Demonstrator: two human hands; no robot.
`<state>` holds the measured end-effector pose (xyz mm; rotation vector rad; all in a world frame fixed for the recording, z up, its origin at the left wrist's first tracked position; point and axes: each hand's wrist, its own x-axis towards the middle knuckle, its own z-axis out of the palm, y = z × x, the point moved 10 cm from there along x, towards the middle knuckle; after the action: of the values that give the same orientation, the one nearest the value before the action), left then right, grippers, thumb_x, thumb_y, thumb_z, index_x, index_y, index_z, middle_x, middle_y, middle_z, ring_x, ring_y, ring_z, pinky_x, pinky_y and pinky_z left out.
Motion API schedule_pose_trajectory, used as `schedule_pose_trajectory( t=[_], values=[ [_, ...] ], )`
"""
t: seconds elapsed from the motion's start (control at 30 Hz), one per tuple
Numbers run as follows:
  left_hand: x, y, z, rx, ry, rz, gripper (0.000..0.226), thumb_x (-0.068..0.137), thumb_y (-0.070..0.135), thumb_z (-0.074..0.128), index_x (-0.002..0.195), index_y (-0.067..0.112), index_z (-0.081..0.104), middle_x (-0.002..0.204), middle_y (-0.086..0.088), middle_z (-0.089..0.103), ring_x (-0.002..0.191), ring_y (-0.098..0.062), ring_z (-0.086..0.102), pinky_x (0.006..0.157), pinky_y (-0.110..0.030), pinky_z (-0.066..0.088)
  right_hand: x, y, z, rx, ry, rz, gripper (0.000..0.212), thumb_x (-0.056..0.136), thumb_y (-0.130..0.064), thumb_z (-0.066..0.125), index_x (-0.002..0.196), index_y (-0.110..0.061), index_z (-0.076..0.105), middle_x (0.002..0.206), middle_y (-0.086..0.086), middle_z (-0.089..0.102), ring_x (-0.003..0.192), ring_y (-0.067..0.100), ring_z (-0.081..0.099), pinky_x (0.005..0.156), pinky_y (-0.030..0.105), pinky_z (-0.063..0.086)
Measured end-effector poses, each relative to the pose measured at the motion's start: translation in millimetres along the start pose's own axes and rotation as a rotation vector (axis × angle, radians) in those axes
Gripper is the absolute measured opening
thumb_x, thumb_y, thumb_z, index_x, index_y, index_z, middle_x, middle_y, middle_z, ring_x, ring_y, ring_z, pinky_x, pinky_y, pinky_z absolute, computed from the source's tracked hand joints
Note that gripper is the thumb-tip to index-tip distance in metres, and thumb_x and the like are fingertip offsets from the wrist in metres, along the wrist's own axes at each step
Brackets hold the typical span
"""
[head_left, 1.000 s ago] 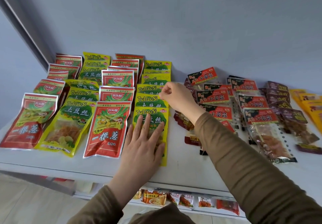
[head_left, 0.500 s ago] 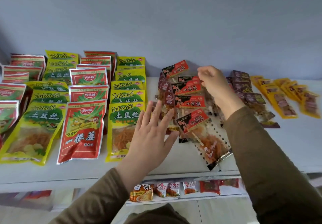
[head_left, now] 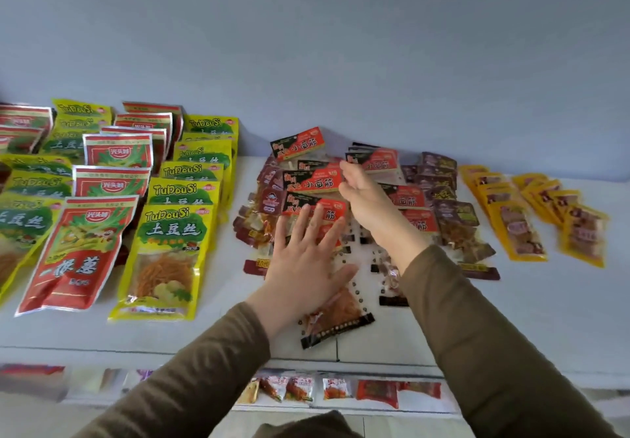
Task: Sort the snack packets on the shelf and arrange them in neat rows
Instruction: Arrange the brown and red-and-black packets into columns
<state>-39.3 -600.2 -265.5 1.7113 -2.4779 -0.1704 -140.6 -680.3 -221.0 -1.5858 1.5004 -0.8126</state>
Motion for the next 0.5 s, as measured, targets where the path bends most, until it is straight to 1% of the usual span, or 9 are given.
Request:
schedule_pose_trajectory(
  t=[0.1,0.2,0.27,0.37,0.47,0.5],
  values=[
    [1,-9,-5,0.012,0.021,0.039,0.079,0.092,0.082,0.013,0.161,0.047,-0.003,0.172,0.003,-0.012,0.157,-0.020,-0.020,0.126,-0.055,-0.010,1,2,-9,0.106,0.023,0.008,0.052,0.108,-0.017,0.041,0.158,-0.022,0.028,0.164,-0.002,0.031,0.148,0.012,0.032,0.121,0.035,0.027],
    [0,-21,-13,0.028,0.028,0.042,0.080,0.091,0.082,0.017,0.161,0.047,0.000,0.172,0.006,-0.010,0.157,-0.017,-0.018,0.127,-0.052,-0.009,0,4,-8,0.290,0.004,0.046,0.053,0.107,-0.009,0.044,0.157,-0.017,0.031,0.160,0.004,0.036,0.145,0.017,0.038,0.120,0.039,0.034],
    [-3,-27,-17,0.023,0.035,0.047,0.082,0.091,0.081,0.021,0.162,0.046,0.000,0.173,0.007,-0.009,0.158,-0.016,-0.017,0.127,-0.051,-0.009,-1,2,-2,0.365,-0.043,0.064,0.055,0.105,-0.006,0.046,0.157,-0.015,0.031,0.160,0.007,0.036,0.144,0.019,0.039,0.118,0.038,0.037],
    [-9,-38,-23,-0.014,0.052,0.035,0.085,0.095,0.075,0.037,0.163,0.040,0.000,0.173,0.010,-0.002,0.158,-0.015,-0.014,0.127,-0.048,-0.010,-3,-2,11,0.386,-0.102,0.090,0.056,0.105,-0.003,0.047,0.157,-0.012,0.030,0.161,0.011,0.035,0.146,0.022,0.038,0.118,0.037,0.036],
    [-11,-45,-21,-0.024,0.022,0.024,0.086,0.096,0.071,0.040,0.164,0.039,-0.002,0.171,0.014,-0.006,0.156,-0.011,-0.020,0.125,-0.047,-0.017,-2,-4,16,0.312,-0.090,0.102,0.056,0.105,-0.005,0.044,0.158,-0.016,0.029,0.163,0.008,0.031,0.147,0.021,0.034,0.120,0.040,0.032],
    [-11,-44,-20,-0.034,0.016,0.026,0.084,0.097,0.069,0.040,0.163,0.039,-0.002,0.171,0.015,-0.008,0.155,-0.011,-0.022,0.125,-0.046,-0.019,-1,-4,15,0.286,-0.065,0.099,0.055,0.106,-0.006,0.044,0.158,-0.018,0.030,0.162,0.007,0.032,0.144,0.018,0.037,0.119,0.036,0.033]
  ],
)
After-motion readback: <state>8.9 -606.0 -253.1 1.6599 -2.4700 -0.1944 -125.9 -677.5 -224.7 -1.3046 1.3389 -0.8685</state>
